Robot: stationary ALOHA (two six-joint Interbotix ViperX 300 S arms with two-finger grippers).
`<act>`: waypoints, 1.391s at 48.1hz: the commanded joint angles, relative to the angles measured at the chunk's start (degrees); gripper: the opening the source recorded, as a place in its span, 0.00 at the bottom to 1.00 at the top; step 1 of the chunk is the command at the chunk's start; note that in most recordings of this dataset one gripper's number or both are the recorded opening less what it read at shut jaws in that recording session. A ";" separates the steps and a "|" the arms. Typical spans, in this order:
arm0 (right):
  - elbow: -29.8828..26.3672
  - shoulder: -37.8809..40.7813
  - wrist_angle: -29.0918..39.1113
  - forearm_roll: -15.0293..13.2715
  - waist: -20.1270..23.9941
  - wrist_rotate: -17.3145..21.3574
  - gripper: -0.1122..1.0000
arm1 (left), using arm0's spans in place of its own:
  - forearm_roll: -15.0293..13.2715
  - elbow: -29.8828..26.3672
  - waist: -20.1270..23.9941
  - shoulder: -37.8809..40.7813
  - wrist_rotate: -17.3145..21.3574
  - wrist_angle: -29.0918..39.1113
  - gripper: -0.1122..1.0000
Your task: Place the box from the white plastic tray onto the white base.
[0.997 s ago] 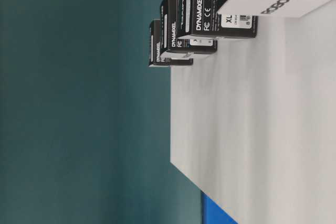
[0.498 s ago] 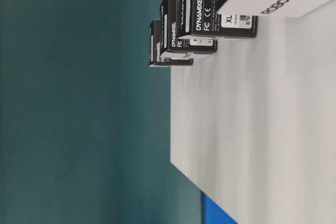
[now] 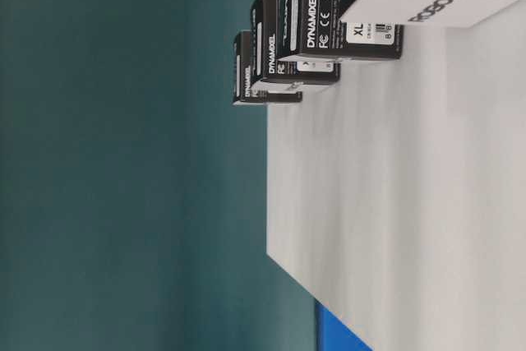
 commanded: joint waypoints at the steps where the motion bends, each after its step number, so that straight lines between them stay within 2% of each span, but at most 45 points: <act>1: -0.35 0.00 -0.70 0.18 -0.09 0.09 0.99 | 0.18 -0.70 -0.09 0.53 0.00 -0.26 0.04; 67: -0.44 -0.79 -2.37 0.09 0.00 -0.44 0.99 | 0.18 -0.88 -0.70 0.35 0.00 -0.70 0.04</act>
